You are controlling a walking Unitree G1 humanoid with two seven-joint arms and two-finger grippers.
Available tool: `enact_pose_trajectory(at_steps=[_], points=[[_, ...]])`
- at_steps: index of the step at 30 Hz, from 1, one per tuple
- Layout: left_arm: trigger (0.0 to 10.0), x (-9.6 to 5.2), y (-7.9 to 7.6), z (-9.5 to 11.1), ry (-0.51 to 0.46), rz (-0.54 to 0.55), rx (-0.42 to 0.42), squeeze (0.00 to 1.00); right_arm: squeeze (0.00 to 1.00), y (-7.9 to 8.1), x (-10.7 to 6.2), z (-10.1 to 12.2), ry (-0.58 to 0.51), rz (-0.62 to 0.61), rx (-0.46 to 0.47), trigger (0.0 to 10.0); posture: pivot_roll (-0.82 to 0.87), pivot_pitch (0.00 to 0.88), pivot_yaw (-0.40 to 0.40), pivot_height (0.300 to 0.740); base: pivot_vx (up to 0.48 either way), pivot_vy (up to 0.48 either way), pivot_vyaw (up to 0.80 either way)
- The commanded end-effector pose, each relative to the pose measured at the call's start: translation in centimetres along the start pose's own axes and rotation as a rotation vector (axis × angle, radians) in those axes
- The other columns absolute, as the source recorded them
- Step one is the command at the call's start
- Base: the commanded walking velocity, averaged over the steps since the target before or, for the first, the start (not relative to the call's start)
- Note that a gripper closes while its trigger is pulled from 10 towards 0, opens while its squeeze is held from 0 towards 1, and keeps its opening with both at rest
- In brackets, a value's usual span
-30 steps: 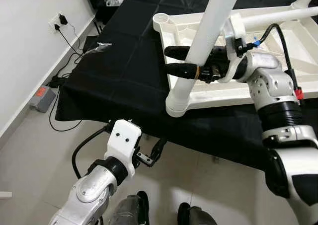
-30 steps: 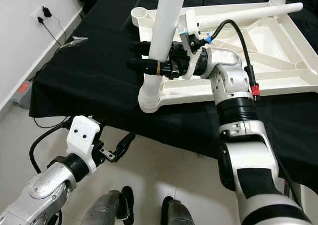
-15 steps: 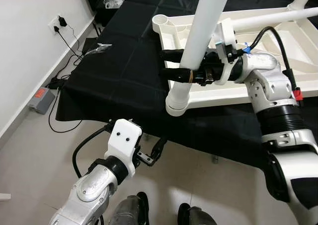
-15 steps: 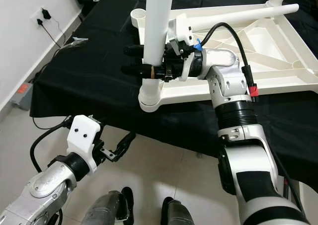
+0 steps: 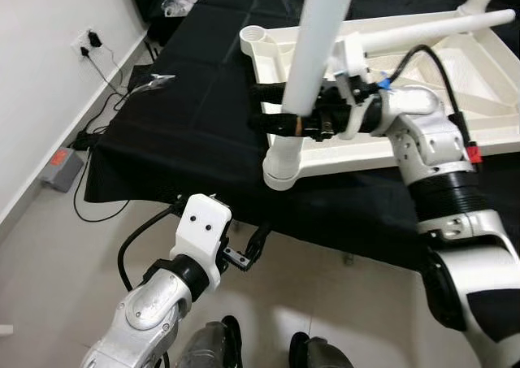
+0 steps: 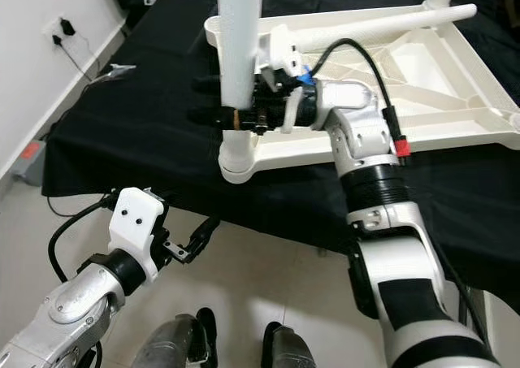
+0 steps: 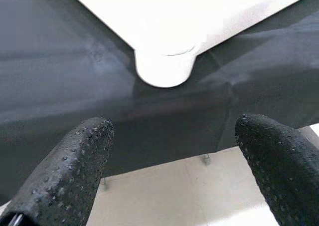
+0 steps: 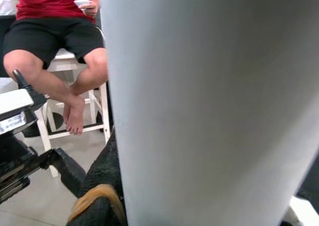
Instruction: Building children table
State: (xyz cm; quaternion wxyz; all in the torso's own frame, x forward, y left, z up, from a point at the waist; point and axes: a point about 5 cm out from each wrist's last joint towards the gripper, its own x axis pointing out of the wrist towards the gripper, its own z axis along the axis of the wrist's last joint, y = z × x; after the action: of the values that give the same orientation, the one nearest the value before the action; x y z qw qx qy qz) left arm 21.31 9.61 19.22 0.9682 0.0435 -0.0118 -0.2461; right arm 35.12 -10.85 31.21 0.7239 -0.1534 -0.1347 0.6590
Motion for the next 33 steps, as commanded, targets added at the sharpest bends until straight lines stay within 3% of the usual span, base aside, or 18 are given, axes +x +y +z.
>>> enact_pose_trajectory(at_steps=[1,16,33], points=[[10.0,-0.1,-0.2,-0.4,0.023,-0.006,-0.006,0.0,0.0,0.9,0.5,-3.7,0.116,0.007,0.137,10.0,0.21,0.322,-0.022,0.74,0.0,0.0,0.0],[10.0,0.0,-0.3,-0.5,0.022,0.007,-0.01,0.0,0.0,0.2,2.1,-3.5,0.131,0.015,0.164,10.0,0.2,0.332,-0.04,0.74,0.0,0.0,0.0],[10.0,0.1,0.3,-0.3,0.015,0.025,0.001,0.0,0.0,0.2,1.1,-4.6,0.124,-0.135,0.176,10.0,0.2,0.334,-0.036,0.74,0.0,0.0,0.0]])
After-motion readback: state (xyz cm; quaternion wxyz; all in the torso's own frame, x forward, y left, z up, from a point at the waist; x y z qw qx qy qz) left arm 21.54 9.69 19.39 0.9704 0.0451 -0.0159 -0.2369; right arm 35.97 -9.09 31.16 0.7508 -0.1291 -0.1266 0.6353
